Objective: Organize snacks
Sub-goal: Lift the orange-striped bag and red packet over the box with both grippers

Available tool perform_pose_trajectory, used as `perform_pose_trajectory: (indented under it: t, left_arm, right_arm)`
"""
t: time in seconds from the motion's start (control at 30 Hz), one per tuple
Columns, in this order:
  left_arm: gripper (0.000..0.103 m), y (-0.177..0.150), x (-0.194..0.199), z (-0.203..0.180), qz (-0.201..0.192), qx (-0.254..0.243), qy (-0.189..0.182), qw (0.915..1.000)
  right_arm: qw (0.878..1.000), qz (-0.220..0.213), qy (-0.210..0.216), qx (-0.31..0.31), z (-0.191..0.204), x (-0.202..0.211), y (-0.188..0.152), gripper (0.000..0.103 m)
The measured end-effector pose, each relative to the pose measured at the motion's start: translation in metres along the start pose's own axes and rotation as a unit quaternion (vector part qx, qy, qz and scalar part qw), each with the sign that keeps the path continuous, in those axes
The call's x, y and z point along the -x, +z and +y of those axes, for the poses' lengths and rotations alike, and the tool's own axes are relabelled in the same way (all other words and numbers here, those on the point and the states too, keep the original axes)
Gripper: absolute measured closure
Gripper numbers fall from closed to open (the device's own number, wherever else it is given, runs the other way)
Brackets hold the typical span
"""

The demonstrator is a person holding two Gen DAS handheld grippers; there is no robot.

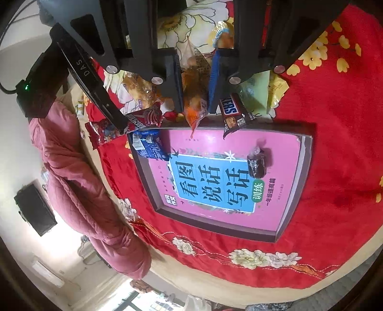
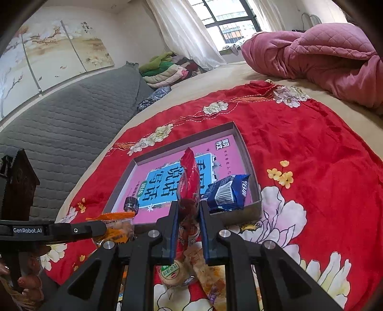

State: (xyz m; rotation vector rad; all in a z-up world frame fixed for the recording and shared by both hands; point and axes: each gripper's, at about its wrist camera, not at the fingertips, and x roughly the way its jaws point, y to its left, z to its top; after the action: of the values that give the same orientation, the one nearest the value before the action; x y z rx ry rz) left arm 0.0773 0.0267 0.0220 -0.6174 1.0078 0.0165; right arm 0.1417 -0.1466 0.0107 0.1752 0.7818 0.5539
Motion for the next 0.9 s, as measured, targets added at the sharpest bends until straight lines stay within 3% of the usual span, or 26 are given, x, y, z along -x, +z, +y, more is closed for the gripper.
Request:
perform_pose_trajectory:
  t: [0.23,0.9]
  left_arm:
    - [0.086,-0.003,-0.002,0.002,0.002,0.0,0.0,1.0]
    - [0.087,0.036,0.032,-0.007,-0.059,-0.003,-0.007,0.9982]
  right_arm:
    - [1.0,0.0,0.002,-0.001,0.0,0.0,-0.001,0.087]
    - [0.998,-0.041,0.026,-0.029,0.001,0.004,0.017,0.087]
